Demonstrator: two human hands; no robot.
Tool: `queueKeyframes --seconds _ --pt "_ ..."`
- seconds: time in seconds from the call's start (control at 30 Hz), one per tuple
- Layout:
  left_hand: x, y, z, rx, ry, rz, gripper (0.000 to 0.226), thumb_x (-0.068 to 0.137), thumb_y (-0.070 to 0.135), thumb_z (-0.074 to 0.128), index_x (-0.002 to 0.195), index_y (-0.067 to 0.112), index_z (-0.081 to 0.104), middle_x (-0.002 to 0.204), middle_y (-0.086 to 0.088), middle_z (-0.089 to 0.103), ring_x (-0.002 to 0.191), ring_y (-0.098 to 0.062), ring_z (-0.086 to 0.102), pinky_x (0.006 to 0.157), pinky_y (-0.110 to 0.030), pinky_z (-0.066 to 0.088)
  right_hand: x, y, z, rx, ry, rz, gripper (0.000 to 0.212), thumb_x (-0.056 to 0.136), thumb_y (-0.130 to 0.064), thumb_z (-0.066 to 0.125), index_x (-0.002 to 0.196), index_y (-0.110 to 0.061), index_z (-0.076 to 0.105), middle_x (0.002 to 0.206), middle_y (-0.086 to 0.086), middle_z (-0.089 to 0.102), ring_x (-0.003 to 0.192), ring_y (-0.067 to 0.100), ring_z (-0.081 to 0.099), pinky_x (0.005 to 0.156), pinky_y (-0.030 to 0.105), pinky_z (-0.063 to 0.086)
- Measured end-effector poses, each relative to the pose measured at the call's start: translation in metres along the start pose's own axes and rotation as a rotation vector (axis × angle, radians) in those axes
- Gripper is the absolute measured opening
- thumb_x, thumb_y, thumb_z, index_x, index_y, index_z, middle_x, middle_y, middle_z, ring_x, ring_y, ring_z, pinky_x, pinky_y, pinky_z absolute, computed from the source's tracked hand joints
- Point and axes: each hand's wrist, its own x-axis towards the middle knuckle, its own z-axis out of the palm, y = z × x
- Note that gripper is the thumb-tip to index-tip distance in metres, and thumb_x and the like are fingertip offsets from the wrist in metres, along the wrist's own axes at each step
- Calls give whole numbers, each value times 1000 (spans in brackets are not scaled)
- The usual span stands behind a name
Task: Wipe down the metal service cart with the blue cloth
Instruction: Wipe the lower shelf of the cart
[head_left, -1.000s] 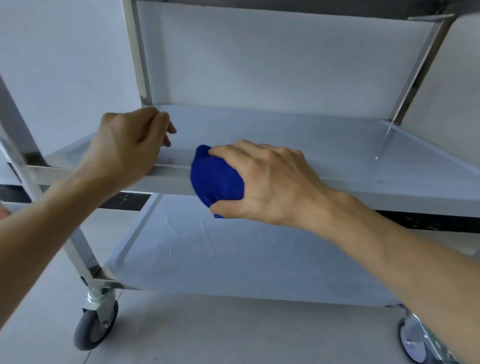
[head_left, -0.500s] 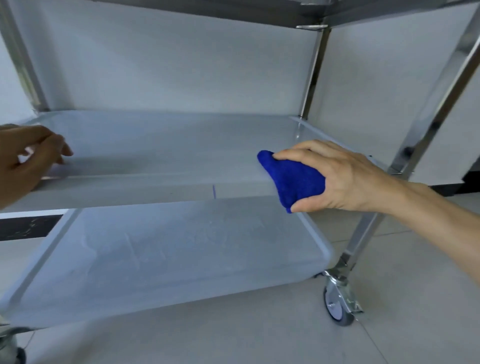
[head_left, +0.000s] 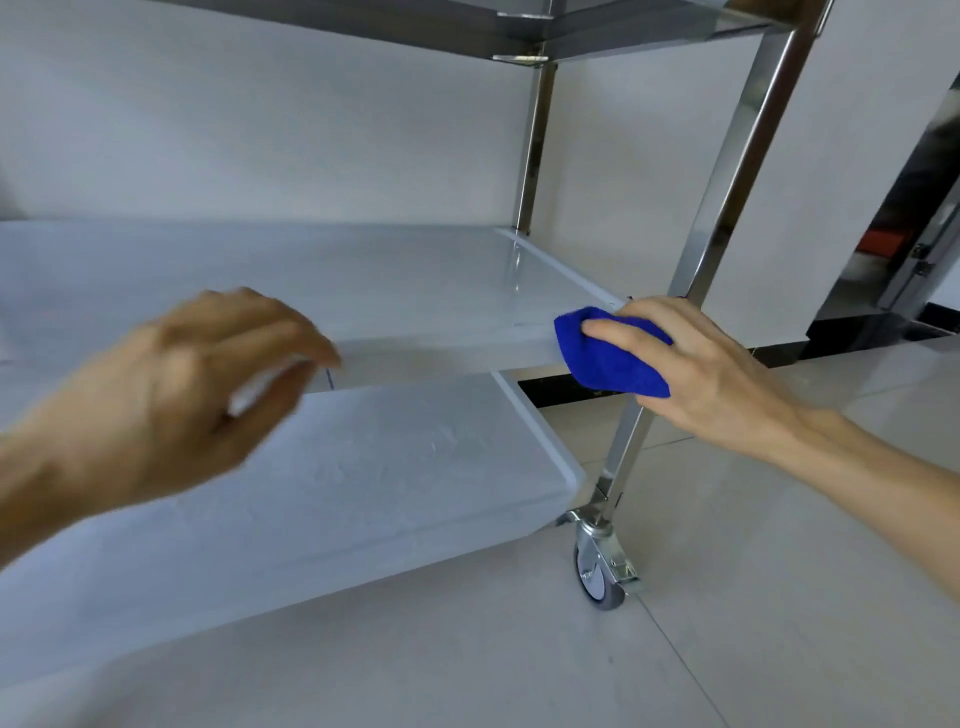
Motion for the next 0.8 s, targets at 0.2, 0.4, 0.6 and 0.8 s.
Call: queueKeyframes --seconds 0.2,0.4,0.6,0.8 --pt "-15 43 62 -37 -284 401 20 96 17 52 106 15 70 103 0 67 86 -24 63 74 -35 52 -49 -24 21 -219 -32 -219 59 92 7 43 142 -23 51 131 16 55 125 42 47 109 54 37" --pt "-50 17 99 1 -604 203 30 94 36 40 101 32 68 95 18 66 76 -8 65 66 -19 51 -55 -29 65 -88 -268 -60 87 65 15 67 141 -25 51 128 7 55 117 34 51 96 45 47" --pt "-94 -17 121 85 -697 -41 37 97 50 38 128 40 55 121 24 59 95 1 62 80 -18 52 -64 -36 128 357 -572 279 83 82 -27 78 150 -41 31 142 -9 38 130 17 34 110 31 32" --pt "-127 -38 140 71 -904 -256 72 92 69 36 150 53 -4 161 23 7 138 -4 32 106 -24 38 -75 -62 177 188 -545 333 94 71 -66 71 150 -40 27 147 -6 31 133 25 28 114 39 22"
